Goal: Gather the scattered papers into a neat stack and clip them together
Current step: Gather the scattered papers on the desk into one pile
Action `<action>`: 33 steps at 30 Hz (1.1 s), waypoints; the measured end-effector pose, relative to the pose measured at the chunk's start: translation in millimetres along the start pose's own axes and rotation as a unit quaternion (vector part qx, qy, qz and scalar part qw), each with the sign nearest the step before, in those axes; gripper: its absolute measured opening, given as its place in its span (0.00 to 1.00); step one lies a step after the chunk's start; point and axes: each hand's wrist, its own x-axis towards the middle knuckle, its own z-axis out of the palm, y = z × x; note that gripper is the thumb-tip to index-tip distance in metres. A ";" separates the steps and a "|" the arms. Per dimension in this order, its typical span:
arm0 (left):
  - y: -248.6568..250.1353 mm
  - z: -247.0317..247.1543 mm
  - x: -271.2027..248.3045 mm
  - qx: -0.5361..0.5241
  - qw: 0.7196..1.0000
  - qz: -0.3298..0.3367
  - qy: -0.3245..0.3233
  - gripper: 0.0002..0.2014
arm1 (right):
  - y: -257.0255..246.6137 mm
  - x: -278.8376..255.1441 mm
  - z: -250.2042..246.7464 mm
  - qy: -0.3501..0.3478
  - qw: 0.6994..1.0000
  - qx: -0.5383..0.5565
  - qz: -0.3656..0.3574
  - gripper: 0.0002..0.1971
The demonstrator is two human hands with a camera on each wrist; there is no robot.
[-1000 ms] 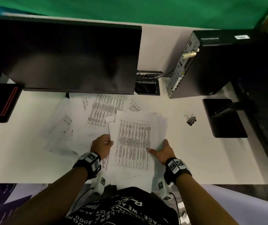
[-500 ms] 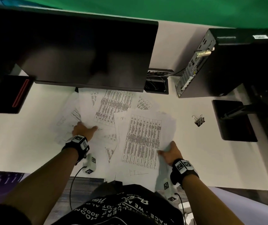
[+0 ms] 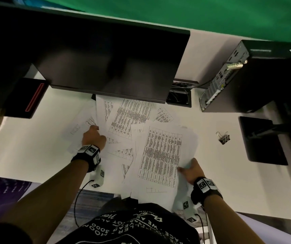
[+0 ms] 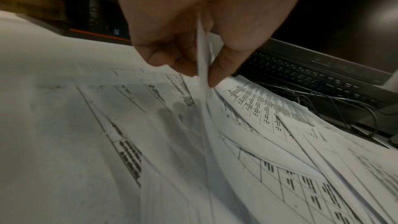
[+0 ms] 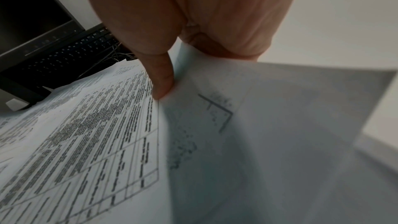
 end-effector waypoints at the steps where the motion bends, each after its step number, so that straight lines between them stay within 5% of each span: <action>1: 2.1 0.6 -2.6 0.010 1.000 0.008 -0.004 0.25 | -0.1 0.7 0.0 0.000 1.000 -0.001 0.001 0.27; 6: 4.9 5.0 -8.7 0.038 0.998 0.044 -0.022 0.32 | 2.1 5.9 1.7 0.000 1.000 0.008 -0.001 0.24; 11: 12.1 1.7 -14.6 0.036 0.998 0.051 -0.018 0.26 | 3.6 7.2 2.4 0.003 1.000 0.008 -0.008 0.25; 16: 25.7 -8.0 -26.1 0.118 0.982 0.142 0.049 0.14 | 5.2 9.1 3.4 0.003 1.000 0.021 -0.008 0.25; 33: 96.9 -43.5 -112.1 0.117 0.920 0.361 0.099 0.10 | 7.3 11.9 4.2 0.008 1.000 0.017 -0.012 0.31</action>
